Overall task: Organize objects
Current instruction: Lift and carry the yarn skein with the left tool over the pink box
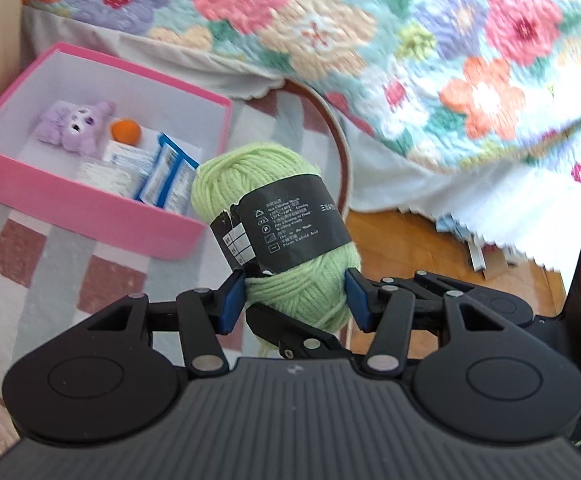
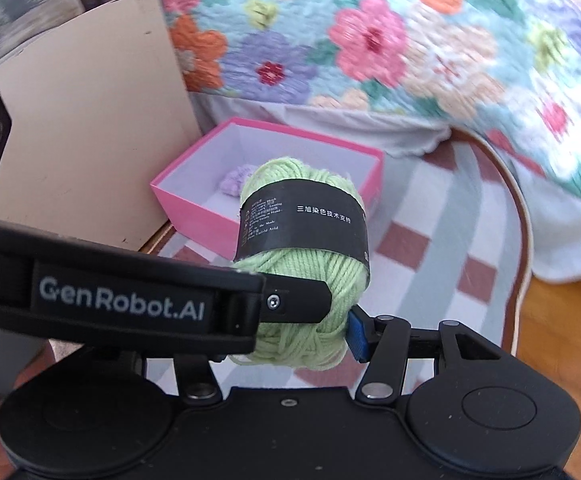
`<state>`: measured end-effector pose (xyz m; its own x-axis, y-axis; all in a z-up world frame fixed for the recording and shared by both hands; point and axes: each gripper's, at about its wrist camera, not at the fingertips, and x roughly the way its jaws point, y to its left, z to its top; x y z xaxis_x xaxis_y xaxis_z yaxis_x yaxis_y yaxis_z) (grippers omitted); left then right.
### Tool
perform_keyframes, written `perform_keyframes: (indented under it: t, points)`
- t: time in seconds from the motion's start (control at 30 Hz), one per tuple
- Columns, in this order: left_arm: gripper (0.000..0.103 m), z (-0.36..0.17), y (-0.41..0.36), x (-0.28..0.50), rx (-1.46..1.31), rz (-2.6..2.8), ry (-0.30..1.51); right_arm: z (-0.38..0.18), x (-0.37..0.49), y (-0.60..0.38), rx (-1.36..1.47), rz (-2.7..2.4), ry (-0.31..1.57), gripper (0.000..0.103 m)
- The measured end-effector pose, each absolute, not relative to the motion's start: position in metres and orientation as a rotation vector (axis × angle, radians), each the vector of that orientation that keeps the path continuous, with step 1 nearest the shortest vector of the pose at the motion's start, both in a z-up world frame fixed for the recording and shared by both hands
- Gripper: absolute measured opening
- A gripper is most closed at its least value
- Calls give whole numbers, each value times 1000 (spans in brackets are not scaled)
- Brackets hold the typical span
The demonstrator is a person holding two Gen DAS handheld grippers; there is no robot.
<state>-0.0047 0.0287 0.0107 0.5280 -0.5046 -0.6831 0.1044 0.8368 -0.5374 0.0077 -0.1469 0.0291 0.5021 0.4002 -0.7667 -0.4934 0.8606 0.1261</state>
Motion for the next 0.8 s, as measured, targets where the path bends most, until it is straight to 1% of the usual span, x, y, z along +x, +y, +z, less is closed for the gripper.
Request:
perform_keyframes:
  t: [0.3,0.63,0.7,0.8]
  points:
    - [51,1,72,18,-508,-317,943,19,33,-102,-236,653,830,58]
    - [53,8,120,55,-528,-234,927,22,71,-50,-339,756,747,57]
    - [53,4,127,68,-535,-216,944,19,81,-42,-365,766,751,57]
    - [54,-8,129,87,-504,-199,950,11,111,-39,-296,773,805,56]
